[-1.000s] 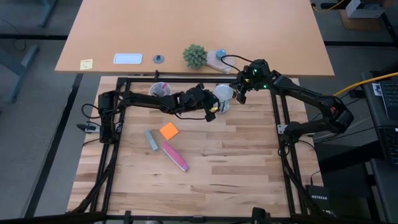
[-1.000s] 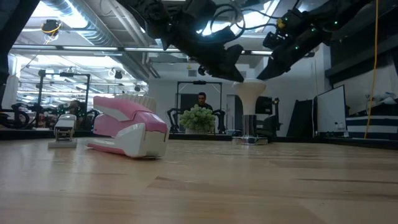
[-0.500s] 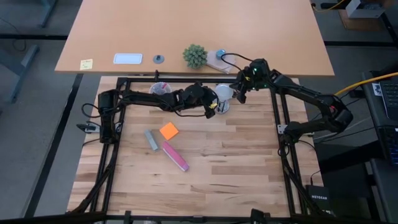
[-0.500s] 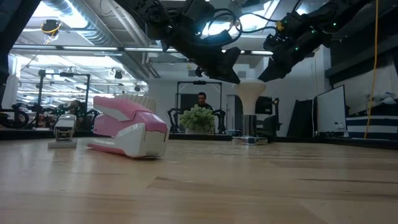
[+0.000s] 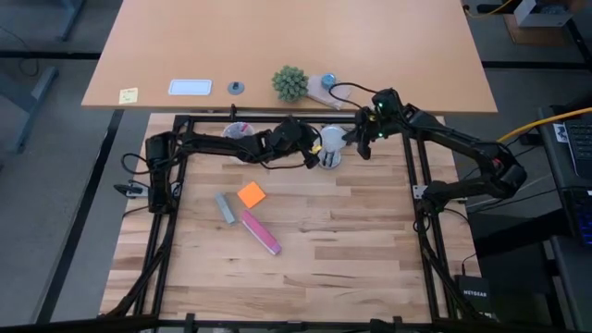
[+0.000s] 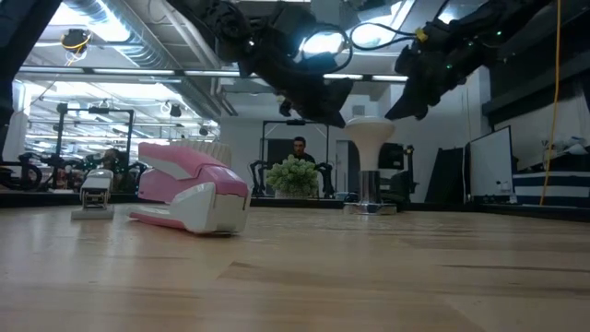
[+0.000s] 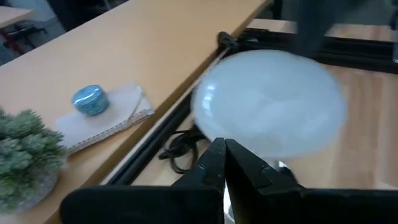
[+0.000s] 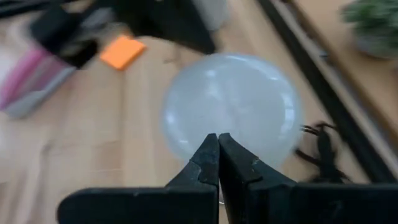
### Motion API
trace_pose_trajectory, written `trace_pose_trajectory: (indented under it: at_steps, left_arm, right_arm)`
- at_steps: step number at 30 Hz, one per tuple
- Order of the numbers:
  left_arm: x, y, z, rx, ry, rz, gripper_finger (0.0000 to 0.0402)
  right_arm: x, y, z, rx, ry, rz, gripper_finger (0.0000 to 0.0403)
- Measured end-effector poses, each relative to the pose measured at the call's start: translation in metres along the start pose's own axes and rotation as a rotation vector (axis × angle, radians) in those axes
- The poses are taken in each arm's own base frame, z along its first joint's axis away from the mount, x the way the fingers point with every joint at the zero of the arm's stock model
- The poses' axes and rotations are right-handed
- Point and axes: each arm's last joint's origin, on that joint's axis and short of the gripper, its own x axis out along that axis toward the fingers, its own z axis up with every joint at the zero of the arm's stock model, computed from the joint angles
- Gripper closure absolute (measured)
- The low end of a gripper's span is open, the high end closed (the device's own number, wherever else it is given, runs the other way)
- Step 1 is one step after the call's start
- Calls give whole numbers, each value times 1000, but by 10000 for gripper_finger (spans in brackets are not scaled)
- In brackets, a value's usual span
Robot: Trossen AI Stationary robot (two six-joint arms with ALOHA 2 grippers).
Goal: Screw lightbulb
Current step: Insert the lightbulb into the lamp
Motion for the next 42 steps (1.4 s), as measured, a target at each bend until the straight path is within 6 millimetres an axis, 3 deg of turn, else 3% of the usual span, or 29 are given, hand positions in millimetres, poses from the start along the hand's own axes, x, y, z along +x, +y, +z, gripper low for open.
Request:
trace_pose_trajectory:
  at_steps: [6,14,20,25,33,42]
  left_arm:
    - [1,5,1,-23,-7,10,401]
    - [1,4,2,-48,-23,17,401]
    - [-1,5,5,-25,-33,142,401]
    - [-14,5,18,-1,-71,170,401]
    - [-38,-18,34,52,-133,102,402]
    - [-48,-48,27,127,-93,-111,401]
  right_arm:
    - [2,3,0,29,-27,106,400]
    - [1,2,2,73,-47,84,400]
    - [-7,3,8,48,-77,-13,400]
    - [-23,7,16,1,-135,-146,400]
    - [-36,9,26,-72,-210,-264,400]
    - [-21,1,21,-100,-148,-252,400]
